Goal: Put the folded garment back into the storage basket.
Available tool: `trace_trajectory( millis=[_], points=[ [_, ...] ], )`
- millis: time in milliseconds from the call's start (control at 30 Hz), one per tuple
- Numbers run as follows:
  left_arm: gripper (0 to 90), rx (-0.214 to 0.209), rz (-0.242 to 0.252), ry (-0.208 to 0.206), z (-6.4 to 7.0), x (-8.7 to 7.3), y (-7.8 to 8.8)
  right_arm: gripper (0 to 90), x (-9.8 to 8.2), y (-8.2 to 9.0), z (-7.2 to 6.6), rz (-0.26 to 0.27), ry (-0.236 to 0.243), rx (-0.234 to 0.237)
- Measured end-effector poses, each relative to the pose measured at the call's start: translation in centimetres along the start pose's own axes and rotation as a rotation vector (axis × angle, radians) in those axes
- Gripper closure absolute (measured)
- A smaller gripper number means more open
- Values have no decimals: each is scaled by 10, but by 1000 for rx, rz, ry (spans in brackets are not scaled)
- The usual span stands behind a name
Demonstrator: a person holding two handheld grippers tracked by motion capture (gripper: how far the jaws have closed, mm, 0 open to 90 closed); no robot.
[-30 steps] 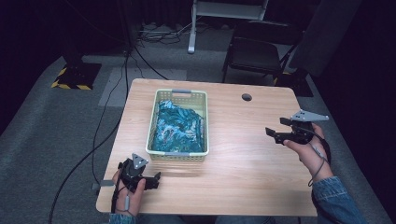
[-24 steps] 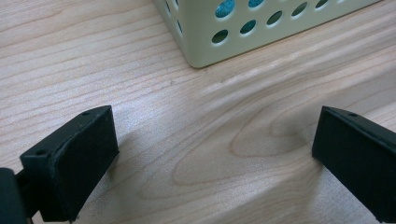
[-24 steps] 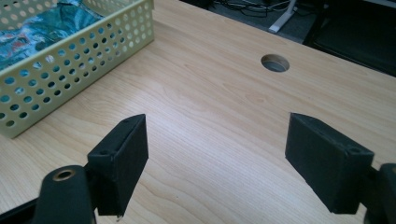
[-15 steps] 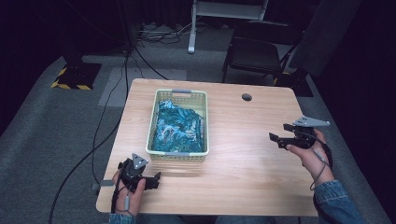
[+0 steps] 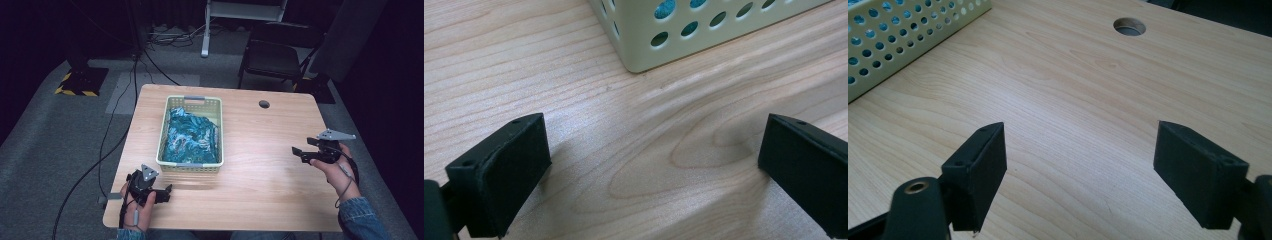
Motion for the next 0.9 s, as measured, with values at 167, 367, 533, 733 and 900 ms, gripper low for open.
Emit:
trace_trajectory(
  millis=[167,367,533,733,900],
  points=[
    [3,0,0,0,0,0,0,211,-8,-1,2,-12,-8,-1],
    [3,0,0,0,0,0,0,211,-16,-1,3,-23,-10,0],
    [3,0,0,0,0,0,0,210,-24,-2,5,-32,-20,-1],
    [3,0,0,0,0,0,0,210,-34,-2,6,-31,-44,9],
    [3,-1,0,-1,0,0,0,210,-44,-2,8,-41,-51,6]
  ],
)
Point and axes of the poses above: each handheld gripper's, and its own axes: y roughly backward along the jaws, x roughly out of its top, z roughly to its right, the point moved 7 cm from there along -y, roughly forward along the jaws, and after that the axes turned 12 degrees about y, right-handed, at the moved point
